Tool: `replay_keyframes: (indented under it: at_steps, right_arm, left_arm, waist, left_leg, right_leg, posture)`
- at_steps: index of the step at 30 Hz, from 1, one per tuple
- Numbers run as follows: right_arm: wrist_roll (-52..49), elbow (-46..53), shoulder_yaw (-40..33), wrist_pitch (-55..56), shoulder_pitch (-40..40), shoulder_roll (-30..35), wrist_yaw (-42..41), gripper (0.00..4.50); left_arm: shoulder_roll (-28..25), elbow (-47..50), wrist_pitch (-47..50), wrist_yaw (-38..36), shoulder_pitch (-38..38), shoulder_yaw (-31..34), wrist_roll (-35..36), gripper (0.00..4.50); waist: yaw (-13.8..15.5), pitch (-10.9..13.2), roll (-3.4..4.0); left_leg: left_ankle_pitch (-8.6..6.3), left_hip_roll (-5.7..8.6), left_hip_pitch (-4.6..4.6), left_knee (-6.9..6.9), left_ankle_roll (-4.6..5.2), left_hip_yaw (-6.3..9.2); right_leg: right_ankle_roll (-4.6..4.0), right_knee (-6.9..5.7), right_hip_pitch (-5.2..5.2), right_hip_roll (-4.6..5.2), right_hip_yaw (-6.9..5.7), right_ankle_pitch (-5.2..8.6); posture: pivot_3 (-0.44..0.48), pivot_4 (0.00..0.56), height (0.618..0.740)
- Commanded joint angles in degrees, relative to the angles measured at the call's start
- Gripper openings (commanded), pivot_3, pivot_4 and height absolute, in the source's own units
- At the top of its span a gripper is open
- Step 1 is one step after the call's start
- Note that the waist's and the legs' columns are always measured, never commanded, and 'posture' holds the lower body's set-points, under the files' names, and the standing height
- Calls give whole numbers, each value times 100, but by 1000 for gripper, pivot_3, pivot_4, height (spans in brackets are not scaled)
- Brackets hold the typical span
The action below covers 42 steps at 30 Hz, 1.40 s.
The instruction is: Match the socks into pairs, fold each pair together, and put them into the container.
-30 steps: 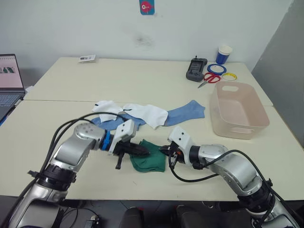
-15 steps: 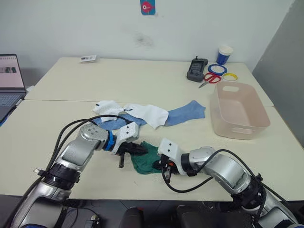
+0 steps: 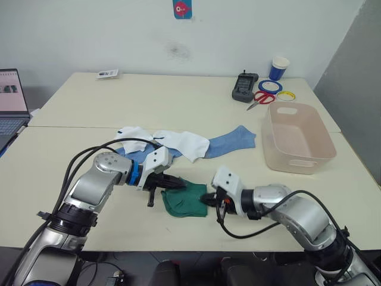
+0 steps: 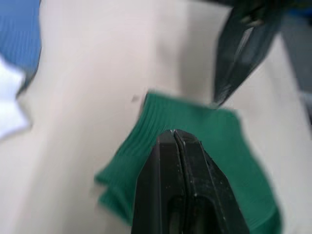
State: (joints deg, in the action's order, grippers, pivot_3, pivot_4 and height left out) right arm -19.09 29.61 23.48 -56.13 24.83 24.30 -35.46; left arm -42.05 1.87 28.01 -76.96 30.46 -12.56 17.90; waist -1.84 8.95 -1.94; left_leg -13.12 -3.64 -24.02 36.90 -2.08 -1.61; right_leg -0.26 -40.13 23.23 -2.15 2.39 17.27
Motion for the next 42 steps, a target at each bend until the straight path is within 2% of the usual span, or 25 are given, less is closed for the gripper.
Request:
replay_keyframes:
  at_steps: [1,6,13,17,21,27,29,34,37,42]
  right_arm:
    - [245,-446,81,177,214,-331,329,38]
    - [512,-1011,377,303,178,-619,494,38]
    - [737,-938,423,248,-218,-174,479,38]
    - [560,-590,70,136,-582,26,449,38]
    - [265,-135,-474,119,-704,-228,573,38]
    - [-129,478,-967,-154,-918,-171,557,38]
    - [-220,624,-1094,-299,-1001,-217,676,38]
    - [-642,760,-1377,-1112,-993,-475,845,38]
    - [-863,658,-1403,-1590,-889,-562,867,600]
    - [-1089,397,-1608,-2188,-910,-1056,1137,2316]
  left_arm:
    - [70,-43,-183,135,32,-106,-189,0]
    - [209,-491,-521,288,-14,-363,-571,0]
    - [37,-1190,-1197,247,-159,-566,-1123,0]
    - [16,-1359,-1490,170,-238,-469,-1062,0]
    - [69,-1078,-1206,47,-83,-167,-622,0]
    - [-288,-524,-872,-570,72,-77,-249,0]
    - [-349,-532,-915,-634,13,-176,-323,0]
    - [-276,-1140,-1584,-432,-122,-543,-1011,0]
    - [-221,-1478,-1821,-368,-123,-623,-1222,0]
    - [-303,-1649,-2128,-387,-282,-634,-1342,0]
  waist:
    - [-3,0,0]
    - [4,0,1]
    - [6,-3,3]
    - [6,-7,2]
    - [-9,-6,3]
    - [0,-3,2]
    - [0,-3,2]
    - [-7,-3,3]
    - [2,-3,3]
    - [-4,-5,5]
  left_leg:
    - [0,0,4,0,0,-1]
    - [0,1,0,-1,0,-5]
    - [0,-1,0,1,0,-4]
    - [0,-1,10,-1,1,-7]
    - [0,-1,10,-1,1,-7]
    - [0,-2,4,-2,0,-3]
    - [0,-1,4,-1,0,-4]
    - [0,-1,7,-1,0,-8]
    - [0,-4,7,-2,0,-4]
    - [0,-3,12,-3,1,-6]
  right_leg:
    - [0,-1,-2,-1,2,0]
    - [-1,-1,2,-1,5,0]
    - [-1,2,-1,3,3,0]
    - [-1,1,-7,4,5,0]
    - [-1,-2,-5,1,5,0]
    - [-1,-8,1,-5,2,0]
    - [0,-7,0,-4,3,0]
    - [0,-6,0,-2,7,0]
    - [-1,-8,0,-4,2,0]
    - [-1,-9,-3,-3,7,0]
  posture:
    - [0,150,732]
    - [0,150,732]
    - [0,150,732]
    - [0,150,732]
    - [0,150,732]
    - [0,150,732]
    - [0,150,732]
    - [0,150,732]
    - [0,150,732]
    - [0,150,732]
